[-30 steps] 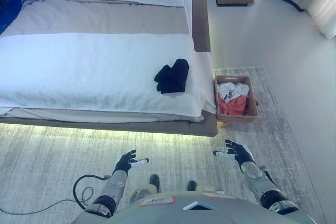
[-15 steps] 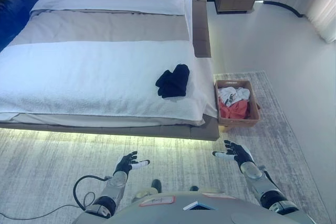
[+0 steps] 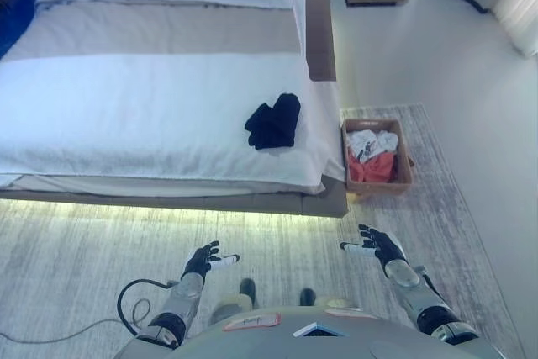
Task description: Put the clothes on the bed into the basket.
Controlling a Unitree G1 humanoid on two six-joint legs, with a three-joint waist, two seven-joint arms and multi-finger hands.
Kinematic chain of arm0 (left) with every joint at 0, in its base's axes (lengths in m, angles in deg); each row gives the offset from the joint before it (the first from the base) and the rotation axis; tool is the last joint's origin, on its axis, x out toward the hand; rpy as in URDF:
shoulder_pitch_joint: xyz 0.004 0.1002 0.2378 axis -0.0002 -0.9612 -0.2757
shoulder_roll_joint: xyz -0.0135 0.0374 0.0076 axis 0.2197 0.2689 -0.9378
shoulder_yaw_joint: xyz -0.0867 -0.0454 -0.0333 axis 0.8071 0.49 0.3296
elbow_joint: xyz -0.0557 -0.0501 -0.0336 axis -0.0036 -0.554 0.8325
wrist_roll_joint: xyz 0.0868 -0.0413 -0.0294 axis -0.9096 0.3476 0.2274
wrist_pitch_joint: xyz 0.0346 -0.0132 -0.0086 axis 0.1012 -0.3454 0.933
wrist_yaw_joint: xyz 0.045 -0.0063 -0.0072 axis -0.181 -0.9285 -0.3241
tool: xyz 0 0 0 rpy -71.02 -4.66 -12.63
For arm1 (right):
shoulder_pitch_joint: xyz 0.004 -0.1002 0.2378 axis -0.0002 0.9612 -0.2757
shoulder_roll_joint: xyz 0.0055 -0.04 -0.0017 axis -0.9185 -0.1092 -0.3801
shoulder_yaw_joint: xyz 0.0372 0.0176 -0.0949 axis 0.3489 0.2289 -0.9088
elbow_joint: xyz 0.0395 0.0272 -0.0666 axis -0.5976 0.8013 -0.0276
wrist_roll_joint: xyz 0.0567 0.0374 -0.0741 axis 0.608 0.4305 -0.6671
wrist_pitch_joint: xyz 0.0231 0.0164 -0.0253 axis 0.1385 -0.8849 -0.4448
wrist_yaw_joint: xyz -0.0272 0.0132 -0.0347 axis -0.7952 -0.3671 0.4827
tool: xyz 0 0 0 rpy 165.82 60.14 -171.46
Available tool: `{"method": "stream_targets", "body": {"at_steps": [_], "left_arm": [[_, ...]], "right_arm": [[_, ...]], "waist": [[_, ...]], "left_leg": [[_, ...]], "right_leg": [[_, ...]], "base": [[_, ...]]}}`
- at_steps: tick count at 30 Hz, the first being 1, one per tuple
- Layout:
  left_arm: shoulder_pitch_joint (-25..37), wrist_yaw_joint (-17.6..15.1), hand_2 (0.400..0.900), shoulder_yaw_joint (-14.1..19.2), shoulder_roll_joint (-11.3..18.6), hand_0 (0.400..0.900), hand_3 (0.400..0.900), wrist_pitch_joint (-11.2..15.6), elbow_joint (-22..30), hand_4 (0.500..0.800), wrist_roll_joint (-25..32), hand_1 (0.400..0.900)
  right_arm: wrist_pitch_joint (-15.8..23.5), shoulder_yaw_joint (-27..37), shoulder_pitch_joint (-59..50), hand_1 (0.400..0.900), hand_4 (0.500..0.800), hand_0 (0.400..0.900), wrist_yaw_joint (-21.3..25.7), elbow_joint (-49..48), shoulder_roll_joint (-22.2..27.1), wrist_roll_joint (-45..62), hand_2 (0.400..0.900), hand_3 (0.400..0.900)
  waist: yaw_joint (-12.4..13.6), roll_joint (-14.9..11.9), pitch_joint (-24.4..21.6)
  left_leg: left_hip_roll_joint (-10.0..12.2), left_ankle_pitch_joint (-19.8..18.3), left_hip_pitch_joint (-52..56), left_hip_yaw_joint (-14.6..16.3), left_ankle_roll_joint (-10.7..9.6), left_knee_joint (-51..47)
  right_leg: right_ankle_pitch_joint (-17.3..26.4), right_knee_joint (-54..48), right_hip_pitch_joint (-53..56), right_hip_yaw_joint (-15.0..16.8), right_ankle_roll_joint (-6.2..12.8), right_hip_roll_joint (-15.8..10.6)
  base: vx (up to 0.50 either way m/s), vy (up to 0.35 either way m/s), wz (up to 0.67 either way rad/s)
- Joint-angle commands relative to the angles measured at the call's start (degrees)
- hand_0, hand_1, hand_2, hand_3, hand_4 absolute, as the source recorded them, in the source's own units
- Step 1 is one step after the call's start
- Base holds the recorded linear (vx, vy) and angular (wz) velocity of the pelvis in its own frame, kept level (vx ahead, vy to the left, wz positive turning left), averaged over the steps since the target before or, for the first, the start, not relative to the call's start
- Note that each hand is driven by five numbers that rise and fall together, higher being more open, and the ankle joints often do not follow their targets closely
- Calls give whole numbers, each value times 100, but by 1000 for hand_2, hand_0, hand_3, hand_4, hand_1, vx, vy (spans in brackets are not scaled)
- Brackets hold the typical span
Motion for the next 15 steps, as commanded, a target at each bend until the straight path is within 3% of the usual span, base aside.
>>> {"method": "stream_targets", "body": {"at_steps": [1,4,6,9,11,14,15], "left_arm": [[218,-184,900,115,250,900,900,233,198,800,223,900],[213,-213,900,103,237,900,900,251,255,800,342,900],[196,-232,900,117,251,900,900,249,261,800,395,900],[218,-345,900,109,220,900,900,246,122,800,385,900],[212,-434,900,180,201,900,900,244,-7,800,398,900],[131,-465,900,331,184,900,900,226,-88,800,423,900],[54,-445,900,362,183,900,900,225,-94,800,438,900]], "right_arm": [[400,-4,-226,900,800,900,181,-501,135,192,900,900],[389,73,-273,900,800,900,271,-425,182,238,900,900],[393,83,-257,900,800,900,287,-466,187,236,900,900],[398,25,-305,900,800,900,346,-372,189,198,900,900],[424,10,-342,900,800,900,393,-381,176,196,900,900],[430,-12,-382,900,800,900,374,-445,145,194,900,900],[411,-53,-379,900,800,900,335,-542,132,161,900,900]], "waist": [[44,-367,173],[32,-314,247],[56,-315,253],[96,-195,276],[96,-135,281],[166,-63,198],[218,-47,107]], "left_leg": [[-609,-777,-603,50,441,1742],[-624,-697,-1039,111,462,1570],[-505,-584,-1139,150,451,989],[-162,112,-1254,137,331,-432],[43,324,-1466,363,189,-1197],[260,411,-1681,873,43,-1198],[280,365,-1535,911,122,-1198]], "right_leg": [[-130,258,-49,326,-14,139],[-210,279,28,335,-11,112],[-279,250,116,385,12,129],[-410,184,301,410,31,223],[-506,124,455,500,84,254],[-556,-48,809,691,145,272],[-579,-88,921,789,198,217]], "base": [[51,-35,-16],[118,3,0],[200,23,-4],[251,70,-7],[319,110,-17],[383,172,-48],[482,263,-77]]}}
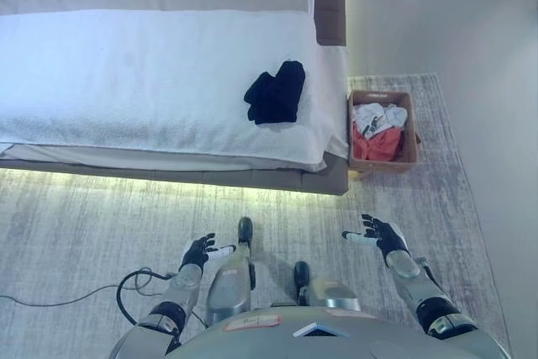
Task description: Put the clothes on the bed into the basket.
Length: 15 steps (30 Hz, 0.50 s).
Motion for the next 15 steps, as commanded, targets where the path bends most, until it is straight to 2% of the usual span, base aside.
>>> {"method": "stream_targets", "body": {"at_steps": [1,2,3,5,6,7,8,9,10,12,15], "left_arm": [[-49,-273,900,297,238,900,900,224,264,800,206,900],[-31,-274,900,310,264,900,900,224,225,800,202,900],[-40,-308,900,337,290,900,900,212,103,800,174,900],[-6,-301,900,303,364,900,900,188,91,800,114,900],[-10,-305,900,262,391,900,900,184,131,800,44,900],[-2,-278,900,236,412,900,900,170,205,800,1,900],[24,-256,900,209,457,900,900,162,296,800,-33,900],[47,-250,900,188,507,900,900,168,432,800,-11,900],[85,-265,900,172,545,900,900,171,547,800,15,900],[184,-282,900,128,586,900,900,170,555,800,-5,900],[356,-322,900,111,647,900,900,160,564,800,6,900]], "right_arm": [[393,-133,-217,900,800,900,121,-671,63,-17,900,900],[398,-142,-235,900,800,900,105,-725,46,-35,900,900],[395,-148,-183,900,800,900,78,-763,13,-85,900,900],[369,-172,-144,900,800,900,61,-788,-87,-93,900,900],[379,-167,-118,900,800,900,65,-774,-137,-85,900,900],[373,-173,-108,900,800,900,49,-842,-152,-109,900,900],[367,-217,-128,900,800,900,27,-897,-147,-169,900,900],[358,-251,-181,900,800,900,47,-944,-129,-216,900,900],[362,-271,-222,900,800,900,86,-1009,-147,-240,900,900],[330,-330,-289,900,800,900,160,-1084,-165,-395,900,900],[247,-455,-500,900,800,900,305,-1329,-7,-817,900,900]], "waist": [[89,-119,-479],[121,-146,-560],[106,-211,-659],[154,-341,-805],[147,-392,-881],[140,-424,-896],[131,-434,-872],[116,-406,-801],[102,-373,-731],[50,-302,-618],[-40,-173,-434]], "left_leg": [[-93,531,-390,159,201,-38],[-154,693,-322,151,204,-38],[-252,731,-236,291,282,-38],[-400,651,-85,289,419,77],[-483,540,-39,318,516,139],[-575,394,16,346,629,209],[-670,225,125,327,772,267],[-735,118,247,292,864,280],[-820,10,435,298,954,262],[-935,-177,874,271,1083,94],[-886,-259,1316,62,1038,-38]], "right_leg": [[-440,233,597,448,855,28],[-517,238,704,482,910,-86],[-581,353,815,451,997,-249],[-415,859,633,470,1117,-494],[-165,1283,475,476,1184,-567],[270,1891,232,468,1240,-639],[862,2792,-185,482,1236,-685],[1271,3490,-526,415,1190,-691],[1493,3968,-712,109,1130,-816],[1346,4478,-1224,-394,1068,-1031],[412,3886,-1728,-852,885,-930]], "base": [[537,308,-69],[618,344,-30],[650,344,-23],[569,278,-18],[442,237,4],[382,259,15],[303,275,10],[299,316,7],[301,323,9],[320,285,17],[301,96,25]]}}
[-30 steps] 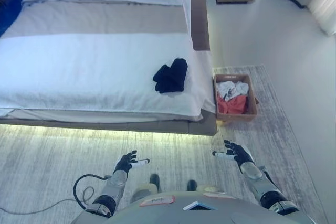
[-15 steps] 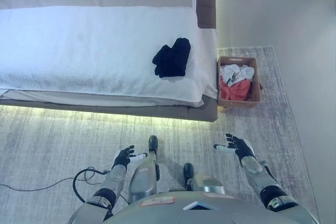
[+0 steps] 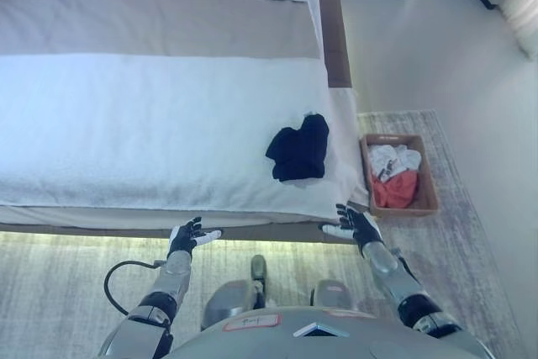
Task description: Put the clothes on the bed into the basket.
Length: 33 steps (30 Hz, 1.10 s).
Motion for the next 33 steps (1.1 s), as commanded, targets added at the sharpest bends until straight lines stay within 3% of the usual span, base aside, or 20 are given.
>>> {"method": "stream_targets", "body": {"at_steps": [1,3,5,7,9,11,15,22,33], "left_arm": [[87,-145,900,80,272,900,900,143,177,800,-170,900],[116,-118,900,37,264,900,900,164,98,800,-299,900],[126,-102,900,47,271,900,900,185,55,800,-388,900],[150,-80,900,50,290,900,900,205,75,800,-448,900],[148,-41,900,46,285,900,900,188,117,800,-485,900],[106,-19,900,44,247,900,900,207,25,800,-551,900],[-84,25,900,-60,120,900,900,183,142,800,-558,900],[279,-80,900,-462,-3,900,900,150,215,800,-398,900],[1261,-301,900,-911,48,900,900,107,-233,800,-148,900]], "right_arm": [[211,12,-392,900,800,900,367,-628,428,-574,900,900],[151,64,-453,900,800,900,445,-882,584,-834,900,900],[97,138,-525,900,800,900,539,-1173,804,-1174,900,900],[38,227,-591,900,800,900,630,-1266,938,-1408,900,900],[-82,243,-596,900,800,900,610,-1288,1043,-1674,900,900],[-115,318,-633,900,800,900,671,-1185,1076,-1790,900,900],[-155,461,-719,900,800,900,713,-1076,1333,-1888,900,900],[-173,22,-2061,900,800,900,873,-784,1502,-1600,900,900],[-160,-1296,-4481,900,800,900,678,519,1333,-756,900,900]], "waist": [[-133,2,128],[-178,-10,165],[-258,-81,201],[-324,-178,208],[-339,-291,183],[-322,-376,65],[-328,-280,-63],[-201,-370,292],[-19,-705,1111]], "left_leg": [[235,-93,-127,-194,-758,-57],[267,-207,-30,-296,-843,-57],[272,-352,119,-424,-944,-57],[287,-458,212,-512,-1007,-57],[270,-560,304,-661,-1068,-57],[324,-643,328,-725,-1108,-57],[554,-698,400,-948,-1173,-53],[782,-522,-334,-987,-1322,3],[719,-367,-1460,-951,-1397,422]], "right_leg": [[828,-1740,198,-467,-343,318],[957,-2867,188,-474,-219,273],[1391,-4126,152,-99,-8,374],[1790,-4666,51,342,177,335],[1810,-4781,186,494,223,335],[1877,-4799,279,382,206,333],[1589,-4567,389,123,85,481],[1788,-5131,76,-76,52,659],[2092,-5150,-787,-45,-5,593]], "base": [[261,-20,29],[264,-84,27],[286,-139,37],[241,-134,58],[222,-166,71],[244,-242,52],[220,-212,49],[-43,-114,8],[-87,-16,1]]}}
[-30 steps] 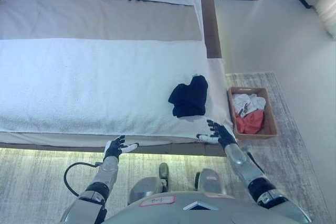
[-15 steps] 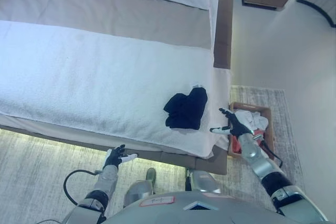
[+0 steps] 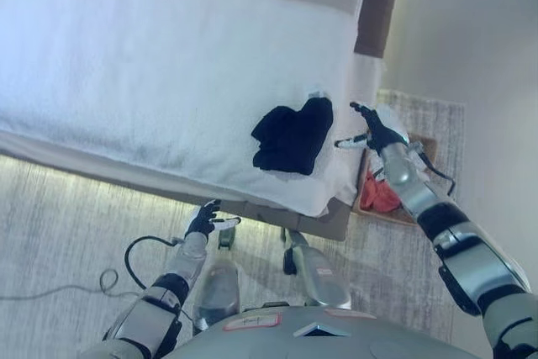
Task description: Put the clothes on the bed into the basket.
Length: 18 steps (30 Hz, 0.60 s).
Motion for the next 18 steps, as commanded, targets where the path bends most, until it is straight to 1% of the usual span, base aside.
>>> {"method": "stream_targets", "body": {"at_steps": [1,3,6,11,13,18], "left_arm": [[499,-195,900,-41,227,900,900,123,-145,800,204,900],[705,-218,900,-119,201,900,900,107,-317,800,213,900],[865,-237,900,-119,181,900,900,128,-328,800,352,900],[1070,-254,900,-246,195,900,900,161,-273,800,454,900],[1215,-251,900,-341,187,900,900,158,-307,800,479,900],[1423,-237,900,-485,169,900,900,142,-441,800,527,900]], "right_arm": [[221,78,-1210,900,800,900,166,328,161,322,900,900],[222,-78,-1521,900,800,900,68,524,87,477,900,900],[254,-190,-1766,900,800,900,38,660,-12,596,900,900],[244,-333,-2170,900,800,900,-22,1116,-186,703,900,900],[220,-371,-2366,900,800,900,-85,1526,-285,816,900,900],[107,-381,-2930,900,800,900,-128,2199,-467,1012,900,900]], "waist": [[98,-96,400],[105,-122,528],[119,-142,646],[201,-169,785],[279,-167,848],[402,-181,960]], "left_leg": [[21,-96,-235,400,115,187],[-23,-87,-408,396,112,280],[-76,-76,-609,359,114,376],[-118,-32,-863,290,101,451],[-139,-10,-975,240,93,473],[-168,60,-1129,128,70,468]], "right_leg": [[-159,4,49,198,232,-194],[-126,6,-50,204,232,-217],[-78,5,-173,182,231,-248],[-40,1,-340,112,229,-276],[-36,-2,-398,71,232,-290],[-22,-2,-493,-19,238,-307]], "base": [[-51,26,6],[-39,16,6],[-17,4,10],[-9,-12,13],[-18,-21,20],[-6,-9,17]]}}
